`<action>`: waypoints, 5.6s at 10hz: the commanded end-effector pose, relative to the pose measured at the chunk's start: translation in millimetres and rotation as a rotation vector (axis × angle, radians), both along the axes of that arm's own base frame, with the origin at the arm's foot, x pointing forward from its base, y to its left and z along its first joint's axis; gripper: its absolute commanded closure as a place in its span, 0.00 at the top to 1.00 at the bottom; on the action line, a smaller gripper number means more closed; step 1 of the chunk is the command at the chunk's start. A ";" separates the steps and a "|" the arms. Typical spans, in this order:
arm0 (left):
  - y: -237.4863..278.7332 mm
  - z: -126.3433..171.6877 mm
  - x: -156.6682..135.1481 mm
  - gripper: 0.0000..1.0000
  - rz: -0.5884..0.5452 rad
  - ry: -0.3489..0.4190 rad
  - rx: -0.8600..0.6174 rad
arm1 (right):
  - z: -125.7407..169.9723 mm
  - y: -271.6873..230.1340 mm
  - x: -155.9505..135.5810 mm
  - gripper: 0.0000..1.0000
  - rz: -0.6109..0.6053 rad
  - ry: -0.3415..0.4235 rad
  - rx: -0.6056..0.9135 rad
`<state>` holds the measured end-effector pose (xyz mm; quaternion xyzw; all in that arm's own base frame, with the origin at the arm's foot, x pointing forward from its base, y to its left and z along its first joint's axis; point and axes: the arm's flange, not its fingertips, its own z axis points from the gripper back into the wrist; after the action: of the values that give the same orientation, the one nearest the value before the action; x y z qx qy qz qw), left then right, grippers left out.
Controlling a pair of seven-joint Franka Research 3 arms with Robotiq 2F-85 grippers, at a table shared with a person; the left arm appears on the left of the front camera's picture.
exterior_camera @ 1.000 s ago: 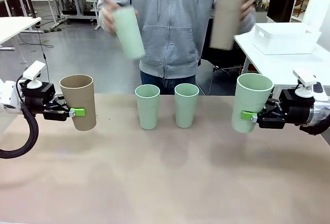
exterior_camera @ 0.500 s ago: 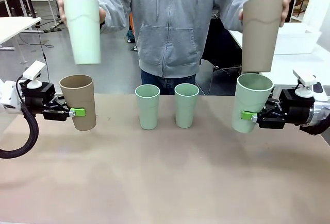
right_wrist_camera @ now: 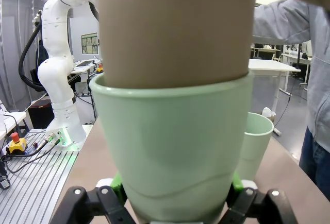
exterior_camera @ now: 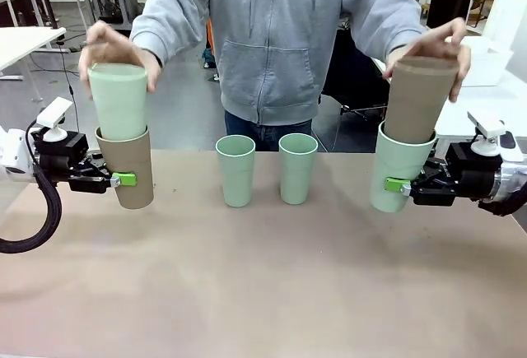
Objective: Stack the cups and store them in the basket.
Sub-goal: Place the stack of Reusable plastic cups into the Pantry Basket.
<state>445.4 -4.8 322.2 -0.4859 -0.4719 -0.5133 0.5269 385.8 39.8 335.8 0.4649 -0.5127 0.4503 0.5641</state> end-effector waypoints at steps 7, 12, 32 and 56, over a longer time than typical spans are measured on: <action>0.5 3.5 1.3 0.85 -0.001 -0.009 -0.002 | 2.3 0.5 0.0 0.84 0.002 -0.006 0.001; 0.5 3.5 1.3 0.85 -0.001 -0.009 -0.002 | 2.3 0.5 0.0 0.84 0.002 -0.006 0.001; 0.5 3.5 1.3 0.85 -0.001 -0.009 -0.002 | 2.3 0.5 0.0 0.84 0.002 -0.006 0.001; 0.5 3.5 1.3 0.85 -0.001 -0.009 -0.002 | 2.3 0.5 0.0 0.84 0.002 -0.006 0.001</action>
<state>445.7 -4.1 319.7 -0.4844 -0.4704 -0.5128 0.5302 385.5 39.8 334.3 0.4657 -0.5113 0.4499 0.5651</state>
